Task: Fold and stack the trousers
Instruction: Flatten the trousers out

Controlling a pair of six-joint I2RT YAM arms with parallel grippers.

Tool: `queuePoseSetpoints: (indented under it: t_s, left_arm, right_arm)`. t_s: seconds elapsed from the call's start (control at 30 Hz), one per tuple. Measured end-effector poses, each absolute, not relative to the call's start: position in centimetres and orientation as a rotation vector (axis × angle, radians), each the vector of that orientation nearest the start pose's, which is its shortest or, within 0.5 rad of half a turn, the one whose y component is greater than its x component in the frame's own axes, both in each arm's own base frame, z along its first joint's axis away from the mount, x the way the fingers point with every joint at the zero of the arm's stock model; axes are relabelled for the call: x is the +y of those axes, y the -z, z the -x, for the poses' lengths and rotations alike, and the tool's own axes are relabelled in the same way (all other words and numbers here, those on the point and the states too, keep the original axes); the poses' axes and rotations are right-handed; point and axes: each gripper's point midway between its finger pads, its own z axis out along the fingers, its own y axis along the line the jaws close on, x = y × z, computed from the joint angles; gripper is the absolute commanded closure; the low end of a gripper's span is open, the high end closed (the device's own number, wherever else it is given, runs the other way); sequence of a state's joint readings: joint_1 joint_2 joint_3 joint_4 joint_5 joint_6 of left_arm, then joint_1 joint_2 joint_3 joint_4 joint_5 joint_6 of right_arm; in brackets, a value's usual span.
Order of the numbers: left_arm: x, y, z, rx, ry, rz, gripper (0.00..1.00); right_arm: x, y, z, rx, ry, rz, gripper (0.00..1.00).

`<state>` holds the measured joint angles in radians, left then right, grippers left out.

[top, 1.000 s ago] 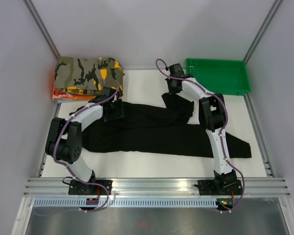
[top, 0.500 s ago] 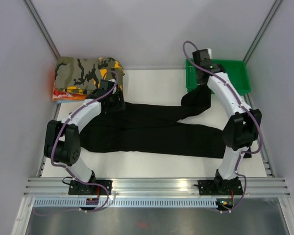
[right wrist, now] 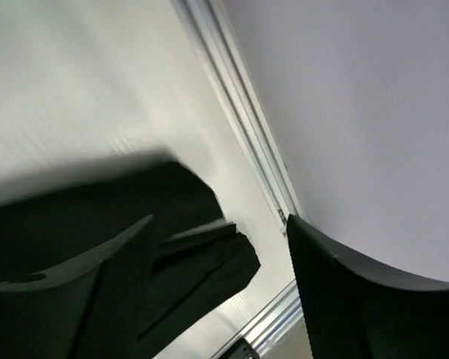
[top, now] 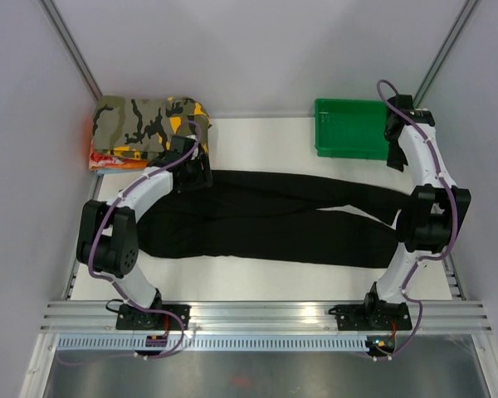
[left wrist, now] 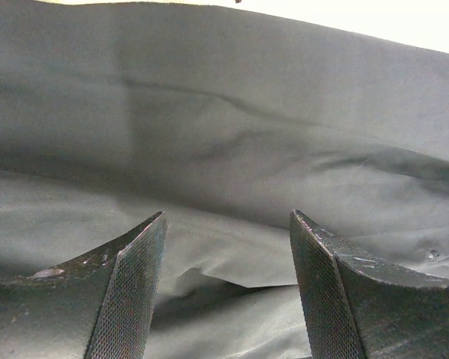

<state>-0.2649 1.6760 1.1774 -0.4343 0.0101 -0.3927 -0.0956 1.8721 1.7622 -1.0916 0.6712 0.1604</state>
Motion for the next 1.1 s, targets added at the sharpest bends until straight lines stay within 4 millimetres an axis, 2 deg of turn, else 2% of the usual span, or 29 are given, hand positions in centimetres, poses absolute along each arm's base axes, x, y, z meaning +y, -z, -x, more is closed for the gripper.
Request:
queuePoseSetpoints:
  t_s: [0.03, 0.07, 0.13, 0.27, 0.37, 0.53, 0.6, 0.67, 0.8, 0.9, 1.0, 1.1]
  left_arm:
    - [-12.4, -8.6, -39.0, 2.527, 0.280, 0.157, 0.28]
    - [-12.4, -8.6, -39.0, 2.528, 0.280, 0.157, 0.28]
    - [-12.4, -8.6, -39.0, 2.529, 0.281, 0.157, 0.28]
    - [-12.5, -8.6, -39.0, 2.527, 0.284, 0.156, 0.28]
    - [-12.5, -8.6, -39.0, 2.527, 0.283, 0.156, 0.25]
    - [-12.1, -8.5, -39.0, 2.532, 0.283, 0.169, 0.23]
    - [-11.6, -8.5, -39.1, 2.536, 0.284, 0.185, 0.22]
    - [-10.9, -8.4, -39.1, 2.534, 0.281, 0.209, 0.22]
    - [-8.9, -7.9, -38.4, 2.544, 0.266, 0.272, 0.21]
    - [-7.7, -7.8, -37.8, 2.541, 0.256, 0.315, 0.21]
    - [-7.4, -8.1, -37.3, 2.532, 0.258, 0.324, 0.21]
    - [-7.4, -8.1, -37.0, 2.531, 0.259, 0.327, 0.21]
  right_arm:
    - [-13.9, -18.1, -37.6, 2.589, 0.871, -0.510, 0.11]
    - [-13.5, -18.0, -37.9, 2.596, 0.832, -0.511, 0.07]
    - [-12.4, -17.9, -38.4, 2.606, 0.750, -0.490, 0.03]
    - [-10.4, -17.6, -38.6, 2.599, 0.622, -0.466, 0.02]
    - [-9.4, -15.8, -36.7, 2.620, 0.559, -0.476, 0.02]
    - [-8.5, -10.9, -33.6, 2.684, 0.489, -0.529, 0.02]
    - [-8.9, -9.1, -33.0, 2.693, 0.473, -0.588, 0.03]
    - [-9.7, -8.2, -32.9, 2.676, 0.461, -0.652, 0.09]
    - [-11.9, -8.0, -34.5, 2.570, 0.422, -0.762, 0.18]
    - [-12.8, -7.8, -35.9, 2.519, 0.409, -0.773, 0.22]
    - [-13.0, -6.0, -37.2, 2.530, 0.404, -0.759, 0.28]
    - [-13.0, -3.5, -37.5, 2.580, 0.417, -0.749, 0.32]
